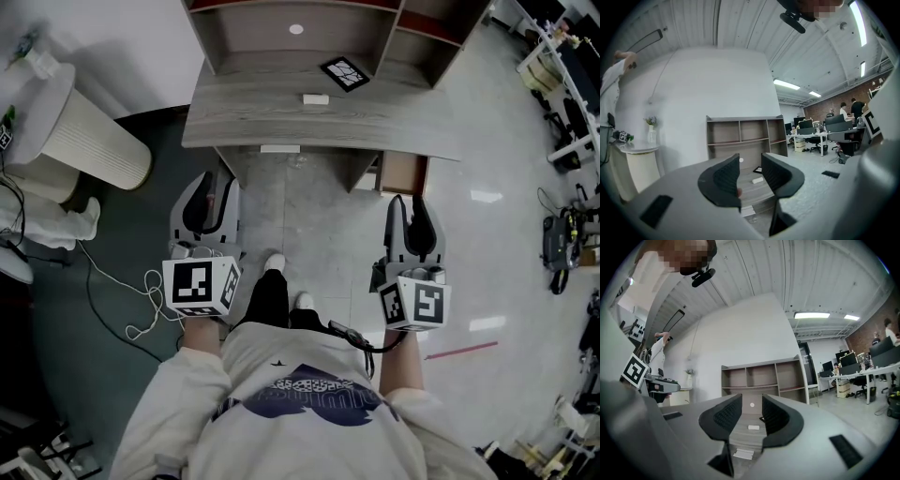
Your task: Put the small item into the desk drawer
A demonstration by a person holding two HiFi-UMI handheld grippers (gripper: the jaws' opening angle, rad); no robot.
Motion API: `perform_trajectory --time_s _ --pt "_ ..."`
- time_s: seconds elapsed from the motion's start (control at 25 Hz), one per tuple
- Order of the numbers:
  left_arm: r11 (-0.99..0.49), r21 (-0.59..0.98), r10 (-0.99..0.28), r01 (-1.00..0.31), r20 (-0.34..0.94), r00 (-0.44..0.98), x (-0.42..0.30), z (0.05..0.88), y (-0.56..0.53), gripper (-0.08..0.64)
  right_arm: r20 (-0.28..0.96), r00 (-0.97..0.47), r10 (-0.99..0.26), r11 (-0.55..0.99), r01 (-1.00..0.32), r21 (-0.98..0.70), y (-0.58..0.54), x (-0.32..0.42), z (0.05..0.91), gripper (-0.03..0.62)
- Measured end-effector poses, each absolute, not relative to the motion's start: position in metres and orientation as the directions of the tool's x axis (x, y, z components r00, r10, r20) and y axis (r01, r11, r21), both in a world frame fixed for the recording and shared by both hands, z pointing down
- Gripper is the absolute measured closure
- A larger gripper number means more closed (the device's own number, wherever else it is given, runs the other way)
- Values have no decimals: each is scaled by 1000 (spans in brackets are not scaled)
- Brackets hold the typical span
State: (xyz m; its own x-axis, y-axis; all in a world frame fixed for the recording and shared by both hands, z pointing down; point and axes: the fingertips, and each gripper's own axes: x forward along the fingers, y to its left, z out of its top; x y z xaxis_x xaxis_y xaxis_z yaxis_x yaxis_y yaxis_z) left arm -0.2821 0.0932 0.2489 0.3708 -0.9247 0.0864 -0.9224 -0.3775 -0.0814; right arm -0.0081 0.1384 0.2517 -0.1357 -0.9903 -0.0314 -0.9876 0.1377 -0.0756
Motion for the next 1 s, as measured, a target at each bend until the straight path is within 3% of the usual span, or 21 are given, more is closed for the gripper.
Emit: perform_trajectory --time_s 0.72,1.0 --pt "-536 -59 -843 -842 94 530 -325 259 -76 431 -1 -12 -1000 12 -1000 -22 -1 -71 253 479" --pt "-597 -22 -798 -802 115 592 -304 278 -119 431 35 73 -997 -72 -997 17 -21 -53 260 479"
